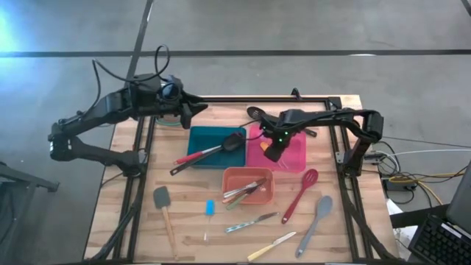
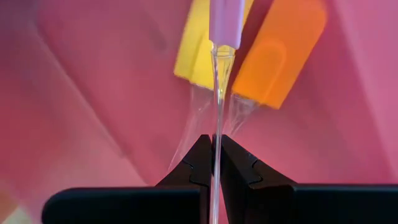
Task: Pick & Place Kitchen Items
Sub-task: Put the pink spatula into the red bin
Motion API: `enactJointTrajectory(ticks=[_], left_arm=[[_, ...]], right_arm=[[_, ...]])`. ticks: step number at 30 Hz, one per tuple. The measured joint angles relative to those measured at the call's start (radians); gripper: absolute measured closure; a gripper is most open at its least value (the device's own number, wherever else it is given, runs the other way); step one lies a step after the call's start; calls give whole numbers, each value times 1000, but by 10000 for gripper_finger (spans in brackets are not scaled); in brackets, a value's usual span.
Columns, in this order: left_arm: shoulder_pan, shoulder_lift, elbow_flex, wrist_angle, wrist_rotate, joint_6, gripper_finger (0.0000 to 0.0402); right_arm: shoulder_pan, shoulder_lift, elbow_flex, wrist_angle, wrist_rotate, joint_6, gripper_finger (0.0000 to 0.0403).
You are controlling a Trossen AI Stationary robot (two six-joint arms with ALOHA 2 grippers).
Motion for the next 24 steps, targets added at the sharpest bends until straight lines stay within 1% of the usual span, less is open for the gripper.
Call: enactJointTrajectory(ticks=[3, 6, 10, 15, 24], left_arm=[[0, -1, 0, 0, 0, 0, 223], [0, 1, 0, 1, -7, 0, 223], [0, 2, 0, 2, -9, 0, 223], [0, 2, 0, 2, -8, 1, 223], [0, 3, 0, -8, -8, 1, 223]], right_arm=[[-2, -7, -71, 84, -30, 39, 394], [-2, -8, -128, 148, -33, 68, 394], [-2, -12, -169, 204, -34, 125, 391], [-2, -13, -173, 207, -35, 132, 366], [0, -49, -94, 168, -33, 125, 307]])
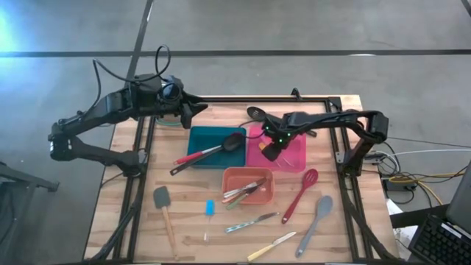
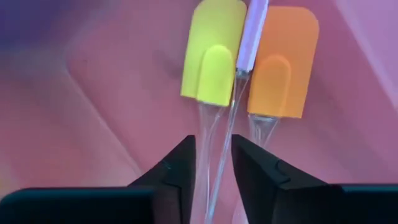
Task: Pick & Place Kitchen Items
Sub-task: Put the pink spatula into the red bin, then put the black serving spoon into the blue bin
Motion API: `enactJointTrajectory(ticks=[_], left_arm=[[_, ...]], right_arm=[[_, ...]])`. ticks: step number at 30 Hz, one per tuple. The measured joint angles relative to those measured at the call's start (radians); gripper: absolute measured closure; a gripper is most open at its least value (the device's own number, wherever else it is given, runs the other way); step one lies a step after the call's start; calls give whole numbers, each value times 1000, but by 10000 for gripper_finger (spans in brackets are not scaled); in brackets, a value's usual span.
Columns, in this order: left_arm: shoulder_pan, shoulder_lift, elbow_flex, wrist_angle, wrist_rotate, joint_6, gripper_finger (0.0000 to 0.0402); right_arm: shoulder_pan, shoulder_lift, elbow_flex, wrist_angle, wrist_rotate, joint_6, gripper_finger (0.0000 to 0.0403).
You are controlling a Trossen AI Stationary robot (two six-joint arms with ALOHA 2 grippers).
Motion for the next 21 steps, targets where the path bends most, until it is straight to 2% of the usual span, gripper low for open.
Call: enactJointTrajectory(ticks=[9, 15, 21], left_arm=[[0, 0, 0, -6, 0, 0, 224], [0, 0, 0, -6, 0, 0, 225], [0, 2, 0, -6, 1, 0, 225]], right_arm=[[2, -113, 151, -255, 0, -41, 274], [21, -260, 236, -350, 0, -10, 282], [36, -429, 299, -353, 0, 3, 298]])
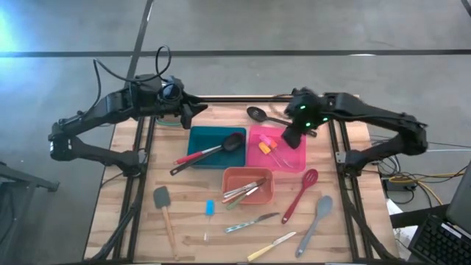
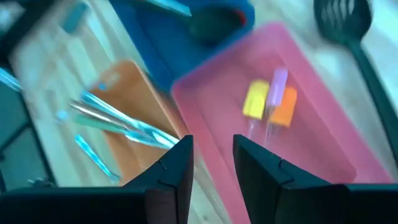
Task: Pick & Place Kitchen Items
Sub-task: Put the black serving spoon into the blue bin
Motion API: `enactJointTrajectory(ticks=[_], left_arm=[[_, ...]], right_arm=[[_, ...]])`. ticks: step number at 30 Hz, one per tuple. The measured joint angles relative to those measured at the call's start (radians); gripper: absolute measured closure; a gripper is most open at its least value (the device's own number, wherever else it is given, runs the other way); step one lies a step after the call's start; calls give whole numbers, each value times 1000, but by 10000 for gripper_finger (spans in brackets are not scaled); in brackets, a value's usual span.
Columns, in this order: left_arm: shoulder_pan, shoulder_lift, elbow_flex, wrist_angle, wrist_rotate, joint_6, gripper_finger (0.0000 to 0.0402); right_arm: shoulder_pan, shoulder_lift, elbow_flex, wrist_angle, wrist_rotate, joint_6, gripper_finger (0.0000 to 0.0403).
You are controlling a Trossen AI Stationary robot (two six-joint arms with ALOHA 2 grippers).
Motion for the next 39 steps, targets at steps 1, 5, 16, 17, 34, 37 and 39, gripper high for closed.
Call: enactJointTrajectory(ticks=[1, 5, 16, 17, 34, 37, 39], left_arm=[[0, 1, 0, 0, 0, 0, 225], [0, 5, 0, 0, 0, 0, 225], [0, 41, 0, 0, 0, 1, 225], [0, 43, 0, 0, 0, 2, 225], [0, 53, 0, 3, 0, -16, 225], [0, 53, 0, 4, 0, -21, 225], [0, 53, 0, 5, 0, -21, 225]], right_arm=[[-1, -25, 11, 3, 0, 0, 300], [-1, -116, 49, 13, 1, 0, 308], [-1, -290, 93, 13, 1, 0, 308], [-1, -301, 93, 13, 1, 0, 306], [-1, -349, 93, 13, 1, 0, 319], [-1, -341, 92, 13, 6, 0, 324], [-1, -331, 92, 31, 67, 0, 327]])
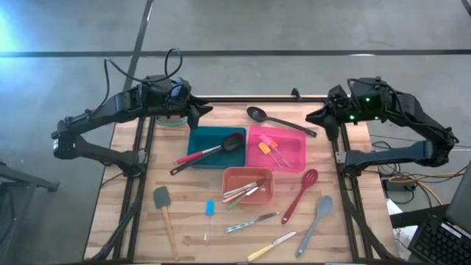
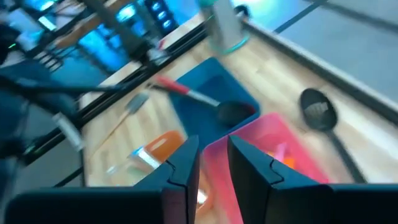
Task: Pick & Place Kitchen Items
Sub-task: Put the black serving spoon into the blue bin
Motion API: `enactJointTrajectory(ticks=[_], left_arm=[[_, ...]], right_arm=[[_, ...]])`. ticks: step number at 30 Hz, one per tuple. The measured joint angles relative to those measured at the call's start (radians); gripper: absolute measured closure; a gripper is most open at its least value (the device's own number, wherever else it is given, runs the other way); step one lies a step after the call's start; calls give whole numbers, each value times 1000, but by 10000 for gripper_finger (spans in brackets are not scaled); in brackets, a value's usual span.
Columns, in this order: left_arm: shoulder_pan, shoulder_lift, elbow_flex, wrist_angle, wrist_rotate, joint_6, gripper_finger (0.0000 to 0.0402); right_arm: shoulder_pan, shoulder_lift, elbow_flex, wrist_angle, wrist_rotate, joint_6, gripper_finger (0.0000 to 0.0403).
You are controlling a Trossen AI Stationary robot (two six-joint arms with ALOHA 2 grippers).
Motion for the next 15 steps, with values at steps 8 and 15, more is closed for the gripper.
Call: enactJointTrajectory(ticks=[8, 15], left_arm=[[0, 0, 0, -4, 0, -2, 225], [0, 0, 0, -4, 0, -2, 225]], right_arm=[[0, 69, -2, 34, 42, 0, 334], [0, 161, -2, 34, 43, -22, 325]])
